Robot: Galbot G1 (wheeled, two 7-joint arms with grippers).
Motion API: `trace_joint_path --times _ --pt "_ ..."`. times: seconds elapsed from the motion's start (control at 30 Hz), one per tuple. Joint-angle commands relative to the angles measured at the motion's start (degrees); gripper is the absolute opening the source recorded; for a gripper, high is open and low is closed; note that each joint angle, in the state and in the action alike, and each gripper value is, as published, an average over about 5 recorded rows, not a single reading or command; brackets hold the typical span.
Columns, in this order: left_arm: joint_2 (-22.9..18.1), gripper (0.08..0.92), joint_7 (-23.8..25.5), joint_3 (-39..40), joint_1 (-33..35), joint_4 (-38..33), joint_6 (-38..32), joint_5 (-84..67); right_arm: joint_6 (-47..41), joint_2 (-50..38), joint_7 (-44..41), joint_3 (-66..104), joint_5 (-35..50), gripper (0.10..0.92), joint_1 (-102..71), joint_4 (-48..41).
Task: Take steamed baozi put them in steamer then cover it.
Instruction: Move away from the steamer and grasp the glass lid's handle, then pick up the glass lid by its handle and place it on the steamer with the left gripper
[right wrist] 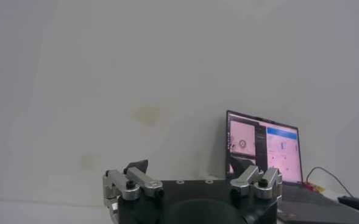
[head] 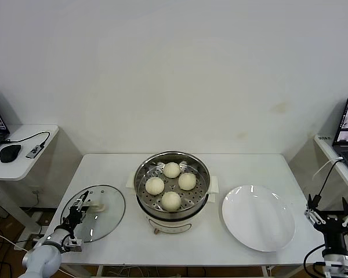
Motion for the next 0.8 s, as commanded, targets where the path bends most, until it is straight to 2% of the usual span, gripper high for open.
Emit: trace_joint_path --times 0.03,0.3,0.4,0.6,0.8 --pt "-0.1 0.454 0.2 0.5 -1.4 3.0 -0.5 -1.4 0.2 0.1 0.0 -0.1 -0.1 0.823 -0.2 -0.1" --pt "-0.8 0.223 -2.1 0.4 -1.7 5.0 -1.4 -2.6 0.3 0.4 -0.1 -0.5 -0.4 0.823 -0.3 0.0" --pt "-1.0 0.169 -4.4 -0.2 -0.8 3.8 -1.3 -3.2 0.3 0.4 -0.1 -0.5 -0.5 0.823 -0.4 0.2" --pt "-1.2 0.162 -8.6 -2.4 4.0 -5.0 0.4 -3.4 0.4 0.4 -0.1 -0.8 -0.8 0.823 -0.5 0.4" --pt "-0.4 0.156 -8.1 -4.8 10.9 -16.4 5.8 -5.2 0.5 0.4 -0.2 -1.9 -1.5 0.823 -0.5 0.8"
